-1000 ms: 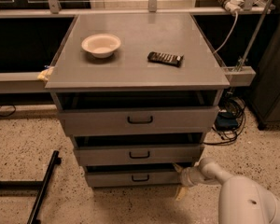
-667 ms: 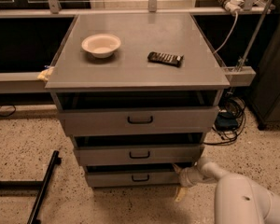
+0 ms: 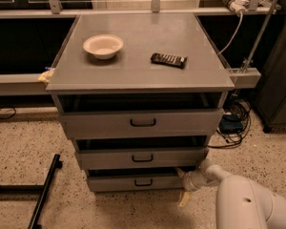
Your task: Open bottom drawer
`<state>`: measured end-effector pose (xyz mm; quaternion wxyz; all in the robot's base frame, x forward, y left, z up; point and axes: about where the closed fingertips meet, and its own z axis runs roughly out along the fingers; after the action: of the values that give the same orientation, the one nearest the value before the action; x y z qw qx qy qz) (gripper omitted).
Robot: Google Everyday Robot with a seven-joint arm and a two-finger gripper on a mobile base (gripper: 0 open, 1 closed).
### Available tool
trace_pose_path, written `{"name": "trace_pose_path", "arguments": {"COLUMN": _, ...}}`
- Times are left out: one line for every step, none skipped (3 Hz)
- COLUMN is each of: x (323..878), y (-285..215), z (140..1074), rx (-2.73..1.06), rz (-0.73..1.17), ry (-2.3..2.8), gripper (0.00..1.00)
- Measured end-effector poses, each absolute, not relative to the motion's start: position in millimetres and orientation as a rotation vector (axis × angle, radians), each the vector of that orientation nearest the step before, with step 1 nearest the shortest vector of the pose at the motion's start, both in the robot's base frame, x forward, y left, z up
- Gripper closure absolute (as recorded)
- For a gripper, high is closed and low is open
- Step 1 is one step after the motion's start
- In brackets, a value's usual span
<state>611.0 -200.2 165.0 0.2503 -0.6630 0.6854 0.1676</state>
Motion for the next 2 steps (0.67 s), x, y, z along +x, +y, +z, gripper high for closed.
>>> {"name": "trace_pose_path", "arguments": {"x": 605, "y": -201, "z": 168, "rx": -1.813, "rz": 0.480, "ry": 1.889, "gripper": 0.00}}
{"name": "trace_pose_path", "arguments": {"x": 589, "y": -203, "z": 177, "rx": -1.834, "rz": 0.530, "ry": 1.923, "gripper": 0.00}}
